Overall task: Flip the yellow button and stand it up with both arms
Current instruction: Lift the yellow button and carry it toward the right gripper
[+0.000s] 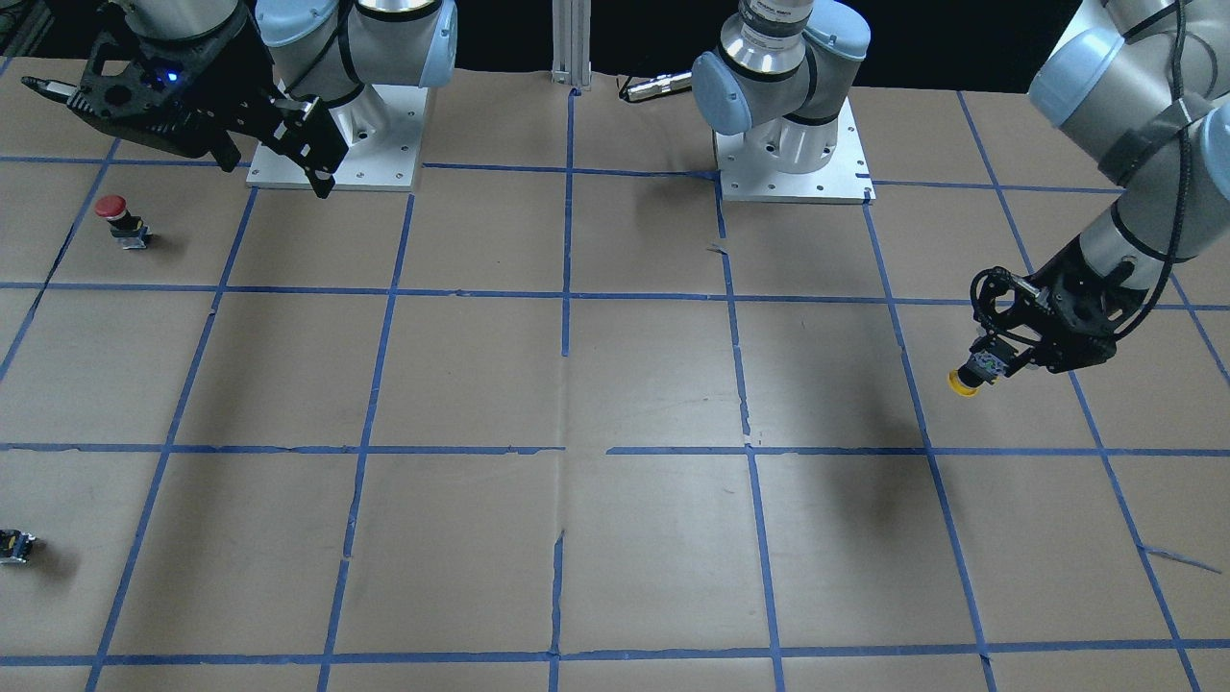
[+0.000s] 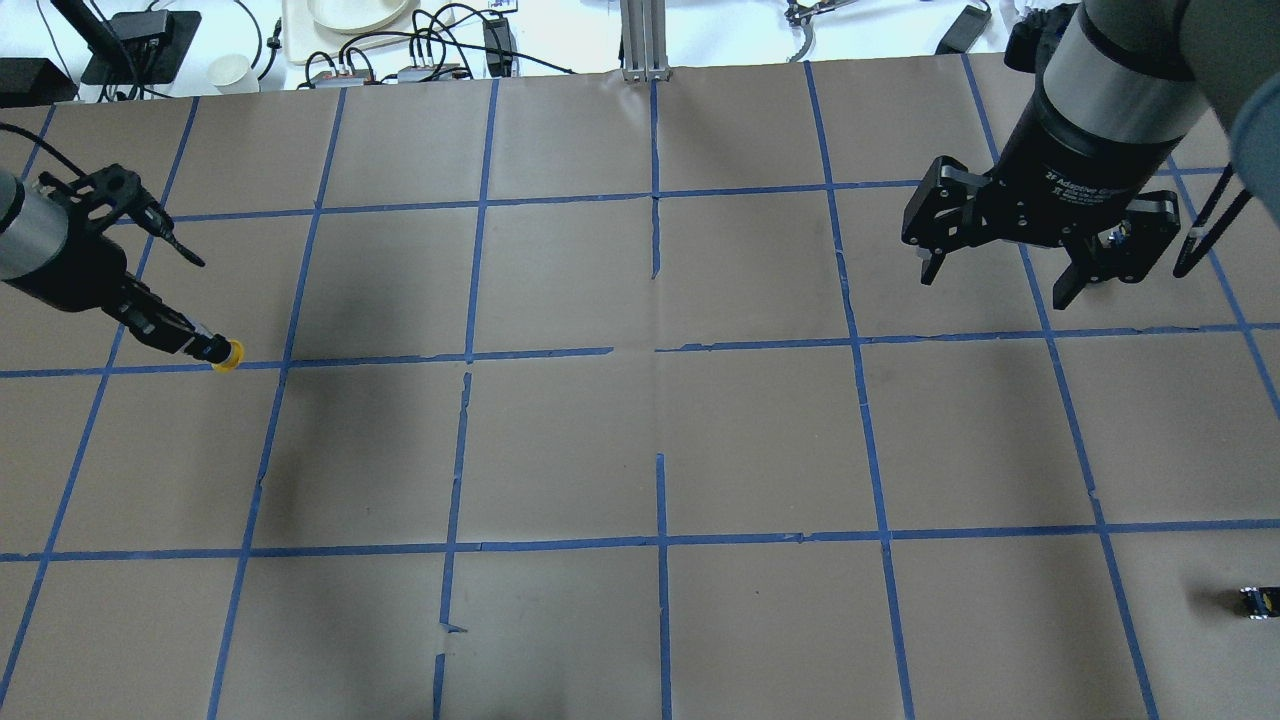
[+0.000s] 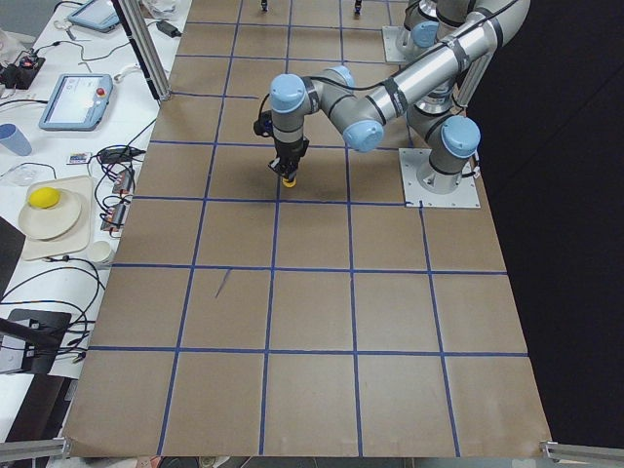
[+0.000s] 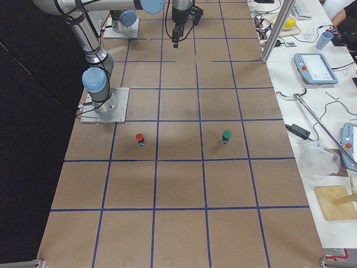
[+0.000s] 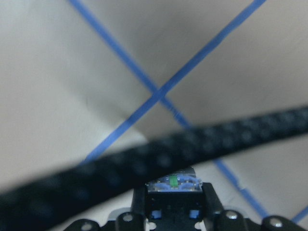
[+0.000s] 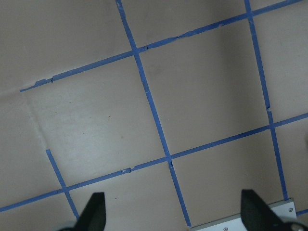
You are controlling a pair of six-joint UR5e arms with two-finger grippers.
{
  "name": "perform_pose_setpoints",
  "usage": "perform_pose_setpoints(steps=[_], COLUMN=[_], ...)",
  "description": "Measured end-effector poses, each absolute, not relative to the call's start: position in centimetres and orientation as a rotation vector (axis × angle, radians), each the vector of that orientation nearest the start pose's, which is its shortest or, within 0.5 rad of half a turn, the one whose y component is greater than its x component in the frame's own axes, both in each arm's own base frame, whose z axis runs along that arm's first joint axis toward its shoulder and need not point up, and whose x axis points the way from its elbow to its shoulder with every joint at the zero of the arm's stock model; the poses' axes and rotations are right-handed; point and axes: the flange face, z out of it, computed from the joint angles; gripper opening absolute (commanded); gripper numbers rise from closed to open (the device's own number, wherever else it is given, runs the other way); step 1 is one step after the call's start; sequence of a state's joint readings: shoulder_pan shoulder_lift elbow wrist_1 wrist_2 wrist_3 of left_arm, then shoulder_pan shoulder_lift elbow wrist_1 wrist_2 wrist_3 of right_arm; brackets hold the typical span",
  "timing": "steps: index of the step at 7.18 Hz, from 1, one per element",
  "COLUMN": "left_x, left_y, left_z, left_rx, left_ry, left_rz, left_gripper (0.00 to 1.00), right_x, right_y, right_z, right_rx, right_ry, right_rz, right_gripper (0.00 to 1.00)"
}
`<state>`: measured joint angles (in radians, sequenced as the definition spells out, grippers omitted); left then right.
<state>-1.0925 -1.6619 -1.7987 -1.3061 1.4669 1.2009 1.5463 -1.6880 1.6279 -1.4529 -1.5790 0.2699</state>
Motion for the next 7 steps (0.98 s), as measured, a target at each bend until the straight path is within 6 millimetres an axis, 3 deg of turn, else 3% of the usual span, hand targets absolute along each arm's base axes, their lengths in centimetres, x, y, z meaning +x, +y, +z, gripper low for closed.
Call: perform_pose_setpoints(steps=[1, 3, 5, 7], left_x=[7.3, -2.1, -12.8, -18.3], left_y=[-52.7, -54.1, -51.9, -49.4], left_z=[39.0, 43.8, 47.1, 49.6], left_rx=[1.098, 1.008, 0.970, 0.749], left_ry=[3.142, 3.372, 3.619, 3.915], left_rz=[-0.096, -0.185, -0.181, -0.147], left_gripper=[0.21, 0.21, 0.19, 0.18], right_x=[12.2, 12.2, 12.2, 11.9], right_y=[-43.9, -43.8, -44.0, -44.6], right_z=[50.3, 50.3, 50.0, 49.7], right_rx=[0.463, 0.463, 0.466, 0.485], right_ry=[3.122, 3.122, 3.122, 3.113], right_rz=[0.089, 0.093, 0.103, 0.119], right_gripper=[1.00, 1.00, 1.00, 1.00])
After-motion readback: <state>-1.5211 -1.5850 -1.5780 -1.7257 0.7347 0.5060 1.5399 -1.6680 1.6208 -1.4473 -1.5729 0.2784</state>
